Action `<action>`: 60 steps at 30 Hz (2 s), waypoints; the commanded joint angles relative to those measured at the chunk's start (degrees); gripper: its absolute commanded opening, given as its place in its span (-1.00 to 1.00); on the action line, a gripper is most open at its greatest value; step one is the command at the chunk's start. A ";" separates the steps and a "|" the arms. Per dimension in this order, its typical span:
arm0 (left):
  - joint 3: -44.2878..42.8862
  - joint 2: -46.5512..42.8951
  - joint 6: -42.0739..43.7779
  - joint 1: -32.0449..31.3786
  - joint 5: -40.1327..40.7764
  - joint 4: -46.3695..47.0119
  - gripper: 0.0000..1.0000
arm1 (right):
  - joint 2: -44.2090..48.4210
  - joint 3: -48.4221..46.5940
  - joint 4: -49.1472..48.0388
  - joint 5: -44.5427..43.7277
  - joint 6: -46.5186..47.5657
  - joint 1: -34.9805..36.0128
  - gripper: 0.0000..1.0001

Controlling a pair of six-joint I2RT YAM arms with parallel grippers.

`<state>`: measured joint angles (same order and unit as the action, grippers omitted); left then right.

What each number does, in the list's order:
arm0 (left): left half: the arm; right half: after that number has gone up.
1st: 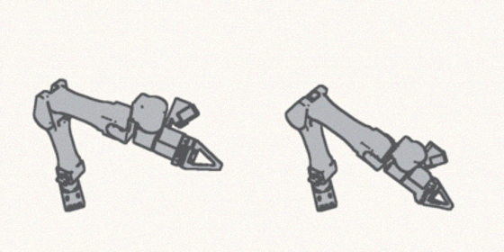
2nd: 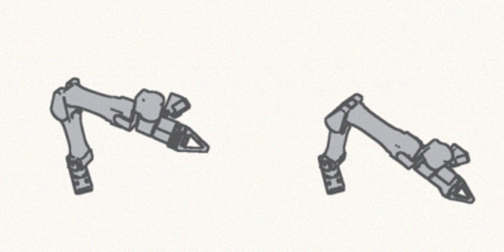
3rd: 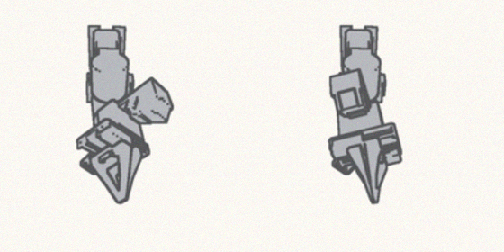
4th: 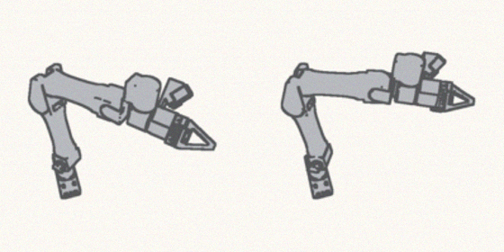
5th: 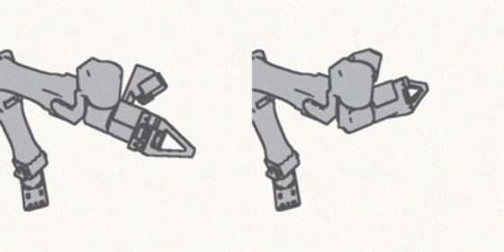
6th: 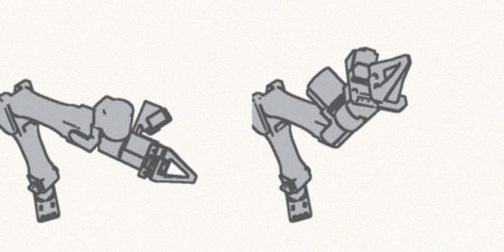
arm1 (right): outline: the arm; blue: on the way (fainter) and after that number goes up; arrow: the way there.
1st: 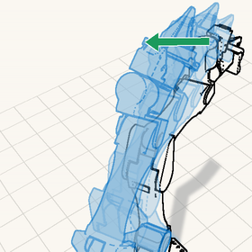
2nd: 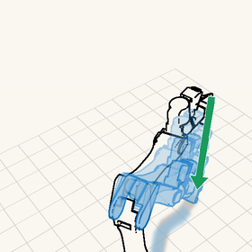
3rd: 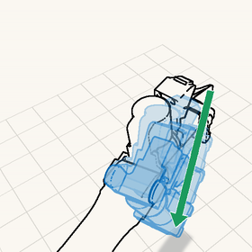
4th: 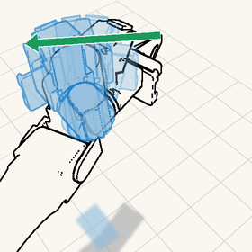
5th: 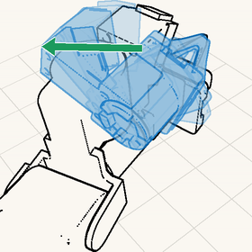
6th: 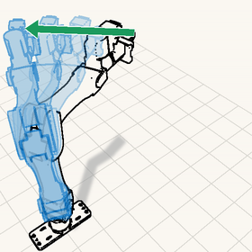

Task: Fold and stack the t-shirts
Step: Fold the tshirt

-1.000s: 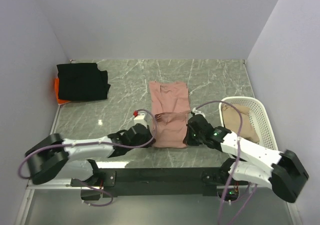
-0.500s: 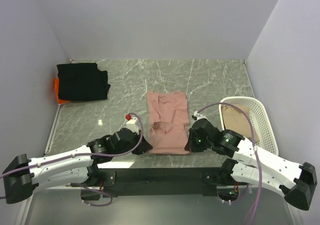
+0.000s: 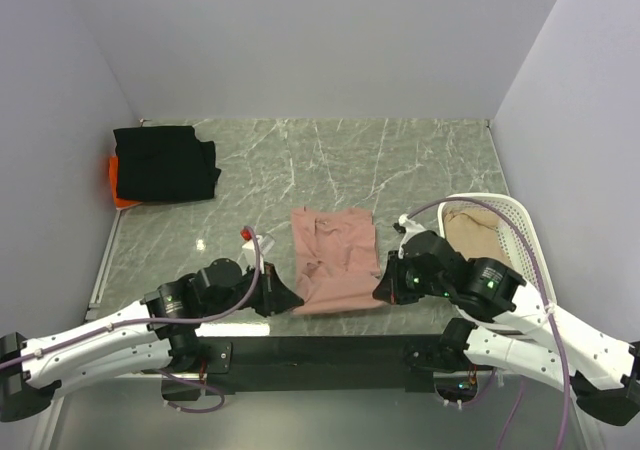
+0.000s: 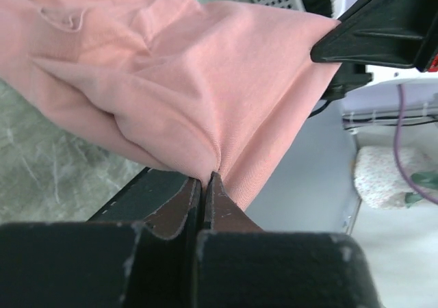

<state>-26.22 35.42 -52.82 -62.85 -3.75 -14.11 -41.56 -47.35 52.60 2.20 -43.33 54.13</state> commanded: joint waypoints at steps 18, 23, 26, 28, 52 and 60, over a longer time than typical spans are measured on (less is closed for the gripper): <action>-8.94 12.73 2.28 7.37 10.44 7.25 -0.99 | -11.34 -10.04 -4.52 -15.64 10.01 -4.64 -1.00; -9.03 15.73 3.86 11.34 7.01 9.36 -0.99 | -13.28 -10.04 -7.68 -15.12 12.56 -9.29 -1.00; -9.20 16.61 4.91 13.71 5.69 10.41 -0.99 | -14.60 -9.78 -10.05 -13.01 14.85 -12.55 -1.00; -9.29 17.57 5.71 15.73 4.37 11.20 -0.99 | -16.52 -10.39 -10.85 -12.66 16.08 -13.43 -1.00; -13.68 42.18 14.93 30.77 -8.29 23.51 -0.99 | -41.13 -15.05 -22.89 -3.60 23.56 -24.07 -1.00; -17.90 50.78 17.75 33.05 -9.43 25.01 -0.99 | -47.38 -17.33 -24.56 -2.37 24.43 -26.18 -1.00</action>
<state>-41.04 83.96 -38.20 -31.33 -12.64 8.54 -88.12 -61.47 29.67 1.32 -20.95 29.34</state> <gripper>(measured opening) 0.028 0.022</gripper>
